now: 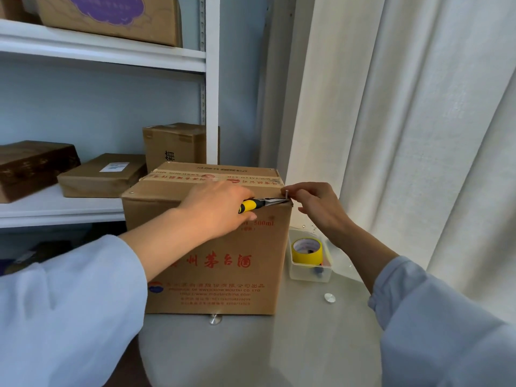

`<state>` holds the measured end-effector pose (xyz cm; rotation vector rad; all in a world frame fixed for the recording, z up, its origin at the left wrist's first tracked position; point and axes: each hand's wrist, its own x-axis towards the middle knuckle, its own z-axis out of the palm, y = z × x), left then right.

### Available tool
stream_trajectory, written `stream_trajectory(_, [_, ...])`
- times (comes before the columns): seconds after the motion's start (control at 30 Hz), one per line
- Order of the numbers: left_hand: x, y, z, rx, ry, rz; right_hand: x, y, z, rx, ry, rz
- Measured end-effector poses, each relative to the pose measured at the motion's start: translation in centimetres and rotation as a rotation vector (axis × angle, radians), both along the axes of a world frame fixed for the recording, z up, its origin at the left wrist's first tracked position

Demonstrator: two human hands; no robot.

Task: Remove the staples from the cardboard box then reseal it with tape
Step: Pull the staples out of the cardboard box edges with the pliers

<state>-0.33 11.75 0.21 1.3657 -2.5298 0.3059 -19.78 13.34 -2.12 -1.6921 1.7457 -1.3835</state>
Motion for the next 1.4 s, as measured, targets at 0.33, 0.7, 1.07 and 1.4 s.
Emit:
stream_trajectory(0.33, [-0.3,1.4,-1.2,-0.024,0.078,0.056,0.5,0.5,0.2,-0.004,-0.054,-0.001])
stream_trajectory(0.7, [0.1,0.5,-0.1,-0.112,-0.021,0.005,0.3,0.8,0.5,0.017,-0.09,0.038])
stream_trajectory(1.07, [0.1,1.3,-1.0,0.049,0.192,0.034,0.5,0.7,0.8,0.044,-0.135,0.076])
stream_trajectory(1.4, [0.2,1.2,-0.9,0.145,0.257,0.052,0.8,0.6,1.2,0.072,-0.157,0.065])
